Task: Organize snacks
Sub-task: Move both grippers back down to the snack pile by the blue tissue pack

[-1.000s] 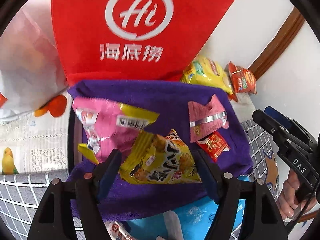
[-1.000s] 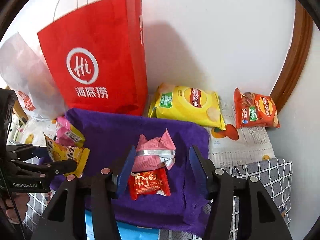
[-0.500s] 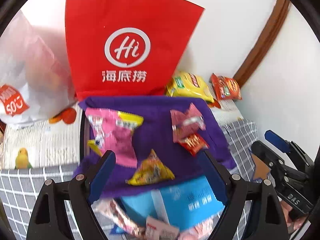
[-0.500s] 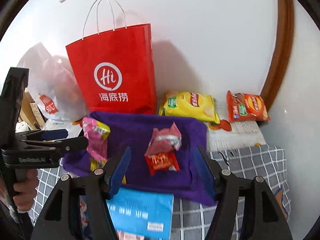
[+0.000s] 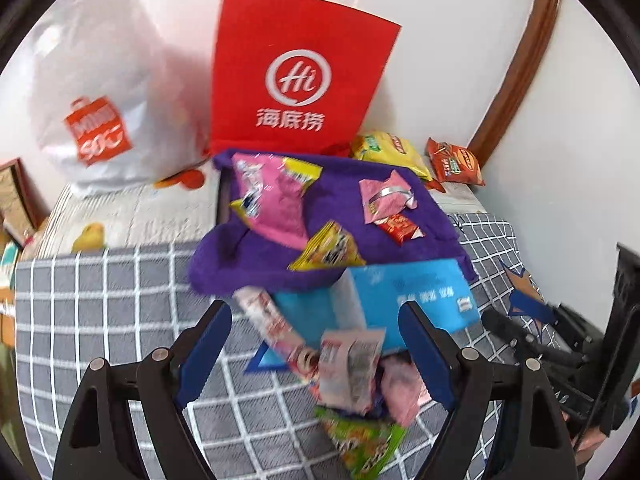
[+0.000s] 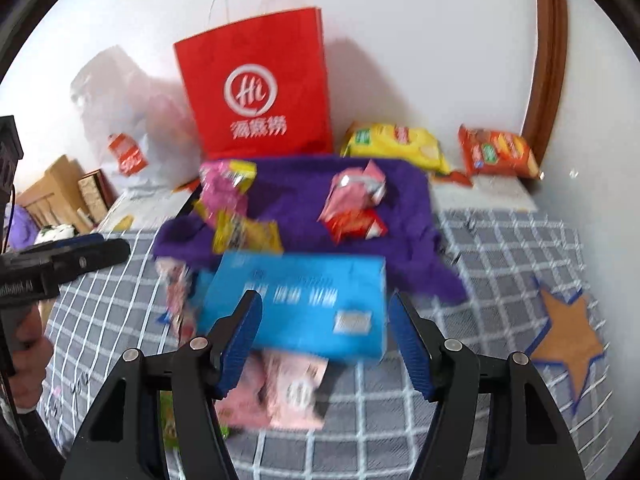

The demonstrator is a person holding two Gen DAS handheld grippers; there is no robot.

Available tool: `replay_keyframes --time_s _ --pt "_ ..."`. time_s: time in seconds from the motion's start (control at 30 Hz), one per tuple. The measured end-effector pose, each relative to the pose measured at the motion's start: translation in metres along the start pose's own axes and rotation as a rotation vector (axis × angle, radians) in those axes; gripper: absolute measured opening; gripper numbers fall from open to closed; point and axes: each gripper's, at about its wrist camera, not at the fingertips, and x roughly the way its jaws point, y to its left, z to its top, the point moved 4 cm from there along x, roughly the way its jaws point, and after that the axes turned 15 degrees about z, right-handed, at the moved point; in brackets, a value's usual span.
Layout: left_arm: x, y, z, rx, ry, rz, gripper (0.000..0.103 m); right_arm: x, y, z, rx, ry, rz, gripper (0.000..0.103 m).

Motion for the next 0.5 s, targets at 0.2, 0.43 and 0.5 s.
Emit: replay_keyframes --time_s 0.2,0.43,0.5 --pt "-0.003 0.020 -0.031 -0.028 0.006 0.051 0.084 0.017 0.000 -0.036 0.029 0.043 0.031 0.057" --pt "-0.002 0.033 -0.055 -0.016 0.044 0.073 0.084 0.048 0.000 -0.058 0.042 0.092 0.044 0.051" --pt "0.000 0.036 -0.061 -0.014 0.052 0.079 0.084 0.057 -0.001 -0.062 0.055 0.107 0.040 0.051"
